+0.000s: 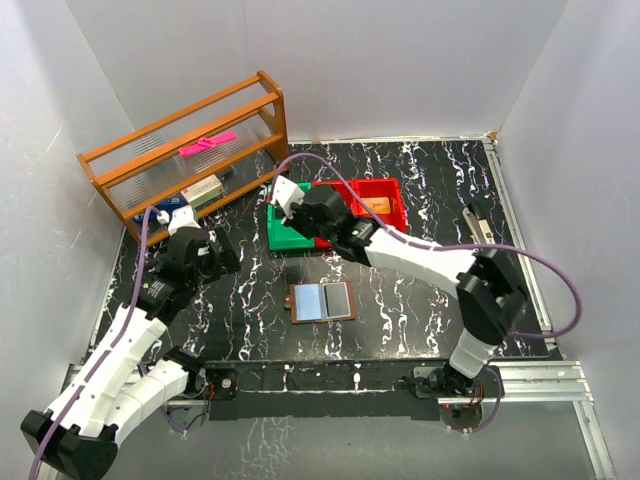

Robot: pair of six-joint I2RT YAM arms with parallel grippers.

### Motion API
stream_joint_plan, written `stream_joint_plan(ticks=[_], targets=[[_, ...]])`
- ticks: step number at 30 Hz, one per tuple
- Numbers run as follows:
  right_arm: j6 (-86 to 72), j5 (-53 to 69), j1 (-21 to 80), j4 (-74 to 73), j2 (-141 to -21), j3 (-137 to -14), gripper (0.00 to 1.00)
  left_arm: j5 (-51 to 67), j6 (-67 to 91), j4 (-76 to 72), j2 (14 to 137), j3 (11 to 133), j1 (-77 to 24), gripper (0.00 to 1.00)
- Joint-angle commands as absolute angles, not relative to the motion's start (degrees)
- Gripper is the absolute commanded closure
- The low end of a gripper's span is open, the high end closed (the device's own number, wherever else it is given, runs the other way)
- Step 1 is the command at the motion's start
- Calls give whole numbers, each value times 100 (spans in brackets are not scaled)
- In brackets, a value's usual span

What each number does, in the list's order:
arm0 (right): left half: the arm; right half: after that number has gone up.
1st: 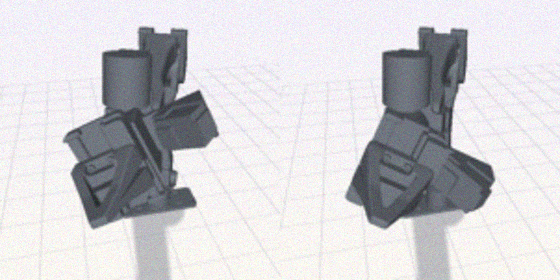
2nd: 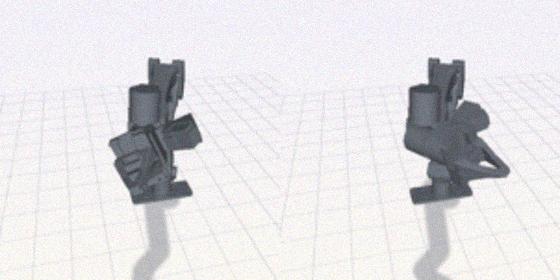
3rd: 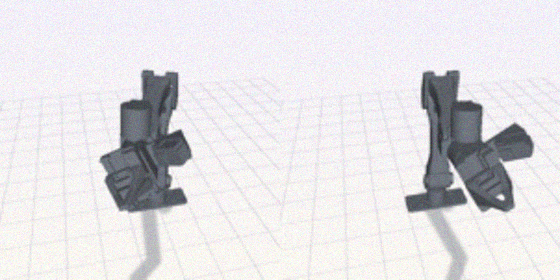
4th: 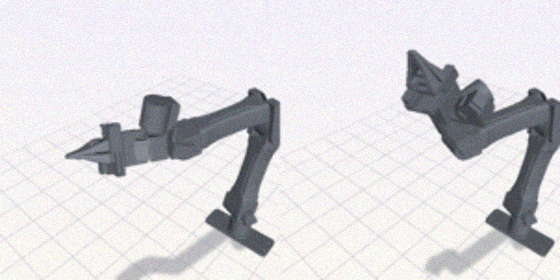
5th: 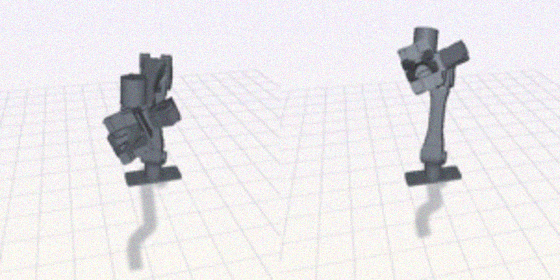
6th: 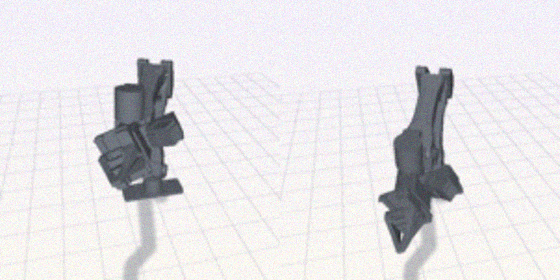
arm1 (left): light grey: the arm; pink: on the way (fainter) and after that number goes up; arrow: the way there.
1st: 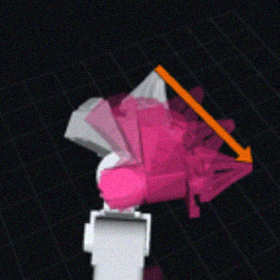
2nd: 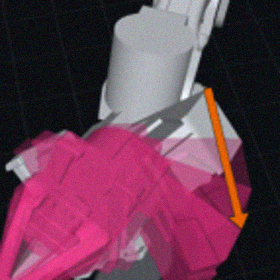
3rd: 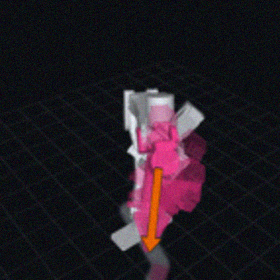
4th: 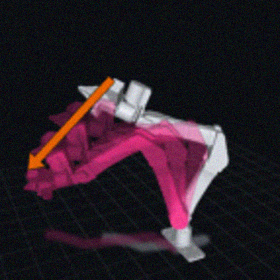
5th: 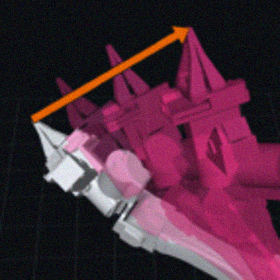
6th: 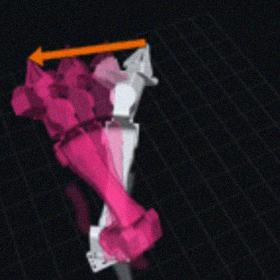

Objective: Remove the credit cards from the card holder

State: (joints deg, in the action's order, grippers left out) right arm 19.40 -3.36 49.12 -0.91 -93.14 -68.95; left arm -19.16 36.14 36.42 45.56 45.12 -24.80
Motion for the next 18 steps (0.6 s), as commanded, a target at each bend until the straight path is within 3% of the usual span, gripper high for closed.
stream_joint_plan(ticks=[1, 18], targets=[[2787, -807, 4938, -567, -10025, -7914, 100, -2386, 2831, 3913, 4410, 4870, -2443, 1], [4109, -1330, 4799, -579, -11917, -9332, 100, -2306, 2259, 3433, 4320, 4585, -2439, 1]])
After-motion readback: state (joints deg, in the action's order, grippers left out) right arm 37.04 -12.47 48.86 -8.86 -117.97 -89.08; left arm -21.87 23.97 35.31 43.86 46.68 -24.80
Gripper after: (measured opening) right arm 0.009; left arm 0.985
